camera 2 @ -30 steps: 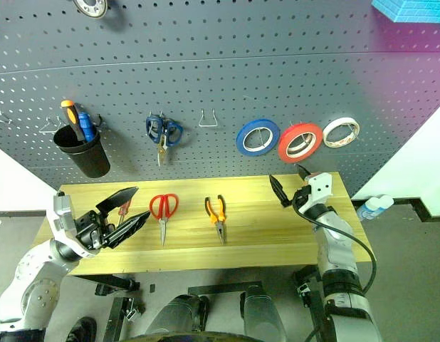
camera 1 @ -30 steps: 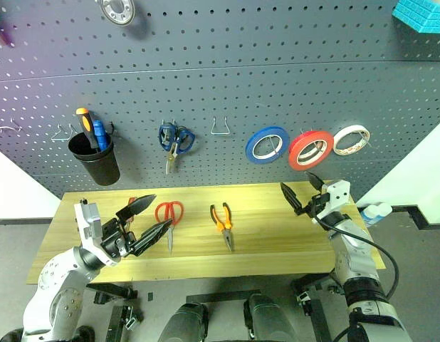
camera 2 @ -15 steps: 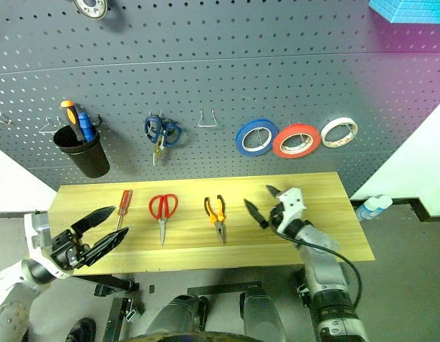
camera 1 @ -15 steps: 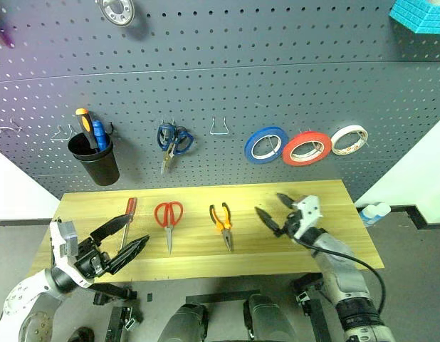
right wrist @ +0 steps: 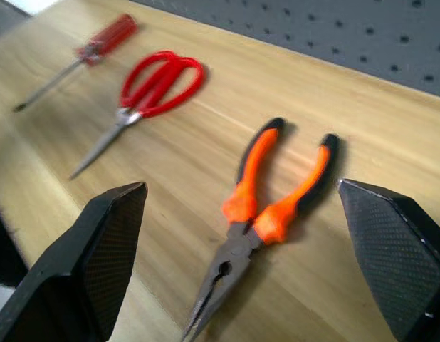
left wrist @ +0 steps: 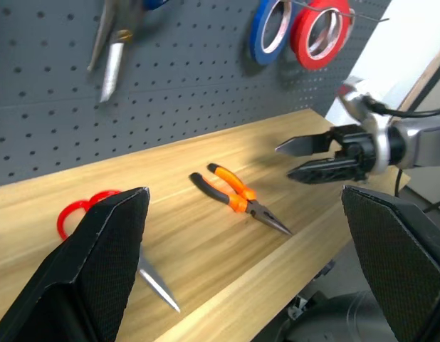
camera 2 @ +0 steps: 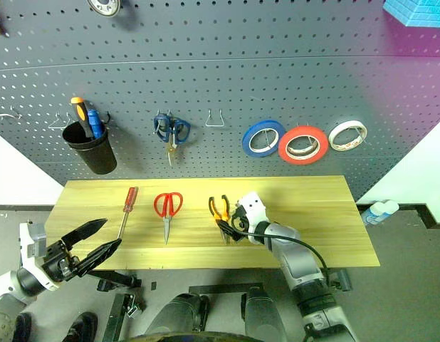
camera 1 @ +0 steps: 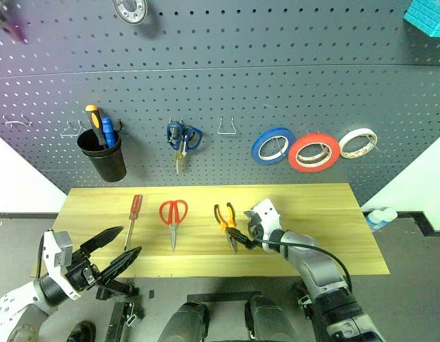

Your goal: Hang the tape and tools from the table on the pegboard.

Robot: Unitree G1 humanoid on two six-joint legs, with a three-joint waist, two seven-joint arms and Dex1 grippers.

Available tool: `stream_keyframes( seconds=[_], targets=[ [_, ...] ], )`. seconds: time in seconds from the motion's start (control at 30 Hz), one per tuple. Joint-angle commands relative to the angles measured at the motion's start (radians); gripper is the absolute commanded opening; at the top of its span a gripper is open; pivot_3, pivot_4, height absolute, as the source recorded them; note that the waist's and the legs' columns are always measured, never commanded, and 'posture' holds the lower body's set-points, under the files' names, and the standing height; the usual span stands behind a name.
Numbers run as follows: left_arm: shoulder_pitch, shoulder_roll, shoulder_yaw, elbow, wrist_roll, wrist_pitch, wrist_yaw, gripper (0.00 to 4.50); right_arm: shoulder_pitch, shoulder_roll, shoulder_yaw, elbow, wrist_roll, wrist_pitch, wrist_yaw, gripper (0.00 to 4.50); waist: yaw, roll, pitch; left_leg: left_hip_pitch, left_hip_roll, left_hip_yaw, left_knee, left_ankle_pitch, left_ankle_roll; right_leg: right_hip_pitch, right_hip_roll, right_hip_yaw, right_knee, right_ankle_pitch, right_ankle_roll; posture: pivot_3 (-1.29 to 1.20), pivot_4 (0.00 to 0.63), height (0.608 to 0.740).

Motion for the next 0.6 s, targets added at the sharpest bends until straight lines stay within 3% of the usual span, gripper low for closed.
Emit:
stream_keyframes(
  seconds=[0.03, 0.33, 0.6],
  targets=[
    [0.007, -0.003, 0.019, -0.054, -0.009, -0.008, 0.008, 4.50, -0.030, 0.023, 0.030, -0.032, -0.024, 0.066, -0.032, 4.49, 0.001, 0.000, 0.000, 0.000, 0.000, 0.000, 0.000, 0.000, 0.000, 0.000, 0.000, 0.000, 0.000, 0.000, 0.000, 0.03, 0.133, 0.740],
    [0.059, -0.011, 0.060, -0.133, -0.038, -0.004, 0.025, 4.50, -0.042, 0.054, 0.030, -0.114, -0.035, 0.236, -0.115, 4.49, 0.002, -0.006, 0.015, -0.002, 0.000, 0.000, -0.002, 0.000, 0.000, -0.001, 0.000, 0.000, -0.001, -0.001, -0.002, 0.05, 0.205, 0.740],
    [0.118, -0.019, 0.088, -0.181, -0.061, 0.001, 0.030, 4.50, -0.001, 0.076, 0.039, -0.184, -0.040, 0.340, -0.177, 4.49, 0.002, -0.009, 0.057, -0.005, 0.001, -0.001, -0.002, 0.000, 0.000, -0.004, -0.001, 0.000, -0.002, -0.002, -0.004, 0.06, 0.265, 0.740]
  ],
)
